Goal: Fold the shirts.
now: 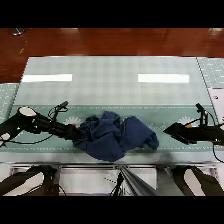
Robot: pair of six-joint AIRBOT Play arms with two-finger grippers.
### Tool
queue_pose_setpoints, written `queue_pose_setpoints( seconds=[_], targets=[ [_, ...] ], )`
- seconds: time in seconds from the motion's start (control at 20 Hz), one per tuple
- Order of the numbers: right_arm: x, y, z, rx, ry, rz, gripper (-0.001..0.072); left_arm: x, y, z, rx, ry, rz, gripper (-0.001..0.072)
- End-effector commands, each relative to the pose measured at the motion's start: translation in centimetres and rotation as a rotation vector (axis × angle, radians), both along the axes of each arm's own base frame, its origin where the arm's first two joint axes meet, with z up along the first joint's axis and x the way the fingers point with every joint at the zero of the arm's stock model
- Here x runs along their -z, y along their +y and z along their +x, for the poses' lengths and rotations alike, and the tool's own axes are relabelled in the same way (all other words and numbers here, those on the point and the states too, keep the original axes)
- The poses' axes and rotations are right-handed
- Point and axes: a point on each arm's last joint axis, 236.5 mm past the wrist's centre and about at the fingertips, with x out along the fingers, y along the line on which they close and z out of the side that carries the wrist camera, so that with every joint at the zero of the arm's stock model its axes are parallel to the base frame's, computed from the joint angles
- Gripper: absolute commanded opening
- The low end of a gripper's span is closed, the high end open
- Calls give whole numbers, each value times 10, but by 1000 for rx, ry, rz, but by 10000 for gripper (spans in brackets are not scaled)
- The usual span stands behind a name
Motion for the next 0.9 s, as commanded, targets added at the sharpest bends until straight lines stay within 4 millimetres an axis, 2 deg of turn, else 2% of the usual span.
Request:
queue_pose_setpoints(
  seconds=[0.0, 0.1, 0.3, 0.35, 0.4, 0.45, 0.5, 0.55, 0.6, 0.65, 0.7, 0.75, 0.8, 0.85],
  targets=[
    [4, 37, -11, -116, 48, 70, 613, -5, -6, 14, -17, -47, -32, 22],
    [7, 59, -7, -153, 45, 110, 613, -8, -8, 18, -28, -54, -42, 22],
    [25, 92, 4, -192, 42, 128, 596, -7, -8, 20, -36, -59, -39, 22],
    [28, 99, 6, -205, 33, 133, 481, -6, -7, 21, -40, -62, -35, 22],
    [30, 105, 8, -233, 20, 131, 216, -6, -7, 23, -44, -66, -32, 22],
    [25, 109, 11, -288, -5, 132, 26, -6, -7, 25, -46, -74, -29, 22],
    [13, 112, 19, -324, -32, 140, 23, -11, -4, 34, -56, -93, -31, 22],
    [-5, 111, 32, -364, -79, 121, 23, -23, -1, 48, -78, -128, -46, 22],
    [-31, 106, 55, -395, -148, 75, 23, -48, 2, 73, -129, -193, -86, 22],
    [-64, 98, 80, -413, -230, 13, 22, -83, 7, 104, -201, -287, -139, 22],
    [-110, 90, 111, -419, -343, -55, 22, -131, 13, 137, -281, -416, -198, 21],
    [-162, 83, 139, -409, -468, -118, 22, -191, 23, 170, -374, -583, -244, 21],
    [-227, 77, 162, -388, -620, -179, 22, -254, 38, 194, -469, -752, -251, 21],
    [-295, 70, 174, -361, -775, -234, 22, -313, 51, 206, -544, -911, -231, 21]
  ],
)
